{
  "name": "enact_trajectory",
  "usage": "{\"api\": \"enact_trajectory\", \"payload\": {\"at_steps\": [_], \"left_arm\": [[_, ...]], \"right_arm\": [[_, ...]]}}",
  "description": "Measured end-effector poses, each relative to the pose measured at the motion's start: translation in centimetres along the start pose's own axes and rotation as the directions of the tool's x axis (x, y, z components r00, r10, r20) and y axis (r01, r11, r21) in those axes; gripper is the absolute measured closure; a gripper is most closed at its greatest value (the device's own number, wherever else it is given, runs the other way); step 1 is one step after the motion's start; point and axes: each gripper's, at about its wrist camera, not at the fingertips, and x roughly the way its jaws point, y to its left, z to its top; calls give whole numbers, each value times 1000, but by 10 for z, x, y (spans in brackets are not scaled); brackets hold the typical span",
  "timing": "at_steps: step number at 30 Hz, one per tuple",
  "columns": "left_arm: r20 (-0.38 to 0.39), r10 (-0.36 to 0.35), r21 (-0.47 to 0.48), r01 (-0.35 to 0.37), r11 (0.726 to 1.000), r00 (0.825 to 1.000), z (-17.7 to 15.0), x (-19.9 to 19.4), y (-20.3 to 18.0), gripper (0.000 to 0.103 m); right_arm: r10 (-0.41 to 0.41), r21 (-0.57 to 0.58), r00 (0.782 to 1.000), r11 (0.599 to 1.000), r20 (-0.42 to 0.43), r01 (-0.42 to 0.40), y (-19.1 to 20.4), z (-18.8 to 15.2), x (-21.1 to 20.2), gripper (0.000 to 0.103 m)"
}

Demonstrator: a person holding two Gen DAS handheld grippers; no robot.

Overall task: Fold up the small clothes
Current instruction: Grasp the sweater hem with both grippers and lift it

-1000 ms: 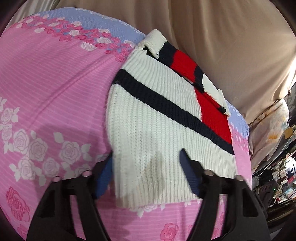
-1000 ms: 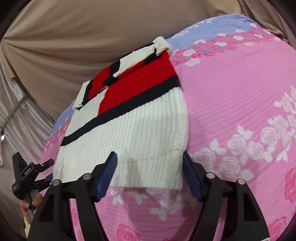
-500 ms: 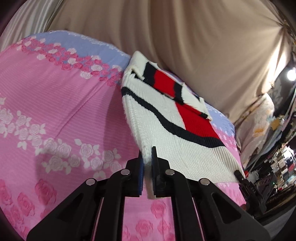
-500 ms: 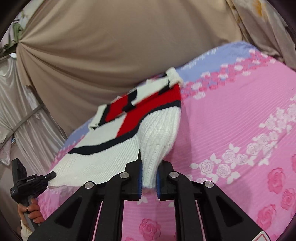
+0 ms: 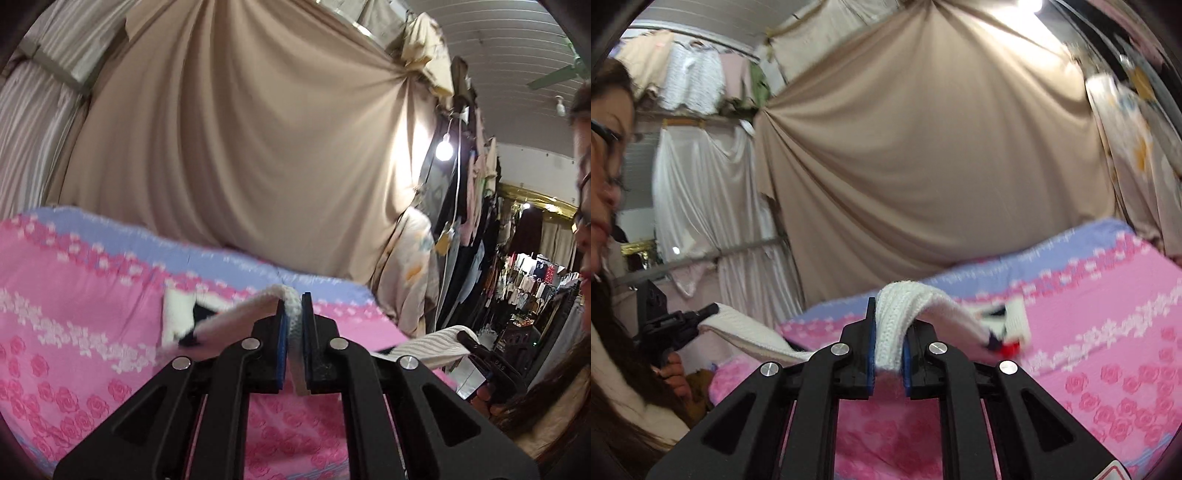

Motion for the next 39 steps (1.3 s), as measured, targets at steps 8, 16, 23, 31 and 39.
{"api": "enact_trajectory", "payload": {"at_steps": [8,16,23,31,39], "left_arm": [[-101,77,-67,-84,994,992,20,75,35,95],[-435,268,-123,-352,928,860,-40,246,134,96],[-522,353,-85,-459,885,777,-76,314,177,96],[-545,375,-72,-488,870,749,-94,329,189,90],[-471,401,-61,-482,874,786,-81,259,155,8]], "right_arm": [[-40,101,999,994,6,40,-44,14,73,93],[-207,265,923,917,-324,299,-148,-39,221,93],[-253,281,841,863,-479,420,-197,-68,290,92],[-275,216,807,873,-523,438,-201,-82,311,73],[-435,92,809,858,-394,506,-154,-58,212,34]]}}
